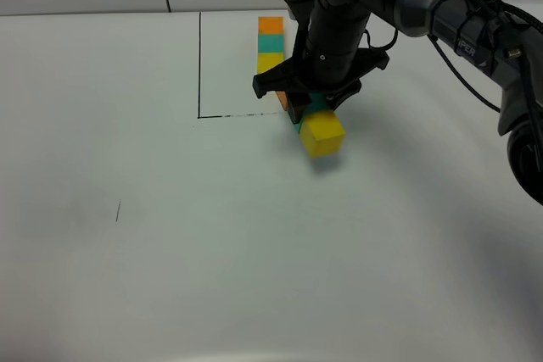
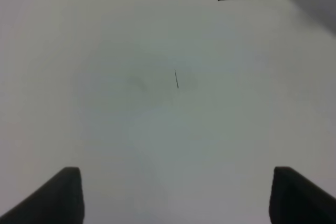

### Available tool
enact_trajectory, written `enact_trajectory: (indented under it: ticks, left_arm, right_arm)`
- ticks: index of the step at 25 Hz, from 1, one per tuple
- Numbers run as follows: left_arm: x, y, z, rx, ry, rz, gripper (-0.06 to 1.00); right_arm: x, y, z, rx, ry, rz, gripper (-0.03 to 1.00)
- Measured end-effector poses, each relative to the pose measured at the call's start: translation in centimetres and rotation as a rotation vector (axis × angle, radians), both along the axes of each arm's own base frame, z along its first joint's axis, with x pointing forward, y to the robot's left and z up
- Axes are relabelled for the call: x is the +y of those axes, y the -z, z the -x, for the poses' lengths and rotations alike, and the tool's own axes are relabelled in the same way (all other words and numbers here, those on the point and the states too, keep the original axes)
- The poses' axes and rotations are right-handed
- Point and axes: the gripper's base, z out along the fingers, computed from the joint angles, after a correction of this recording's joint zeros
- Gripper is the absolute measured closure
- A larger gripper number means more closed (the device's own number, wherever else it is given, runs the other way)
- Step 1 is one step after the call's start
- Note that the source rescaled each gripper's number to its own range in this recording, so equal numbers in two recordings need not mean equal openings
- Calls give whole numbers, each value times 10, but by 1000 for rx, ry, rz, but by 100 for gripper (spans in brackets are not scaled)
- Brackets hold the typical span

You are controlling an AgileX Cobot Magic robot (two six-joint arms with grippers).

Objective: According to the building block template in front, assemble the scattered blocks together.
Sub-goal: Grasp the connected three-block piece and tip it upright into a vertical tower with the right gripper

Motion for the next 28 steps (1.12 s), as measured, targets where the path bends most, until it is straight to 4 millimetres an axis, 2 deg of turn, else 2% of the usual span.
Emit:
enact_trajectory:
  ticks: [6,12,19,28]
  left_arm:
    - [0,0,0,0,0,0,33]
    - [0,0,0,0,0,0,33]
    - [0,0,0,0,0,0,33]
    - [0,0,0,0,0,0,33]
  right_arm:
    - [2,0,2,57,242,-52,95]
    - [7,2,4,33,361,-11,95]
    - [27,14,24,44,366,41,95]
    - [41,21,36,45,282,69,95]
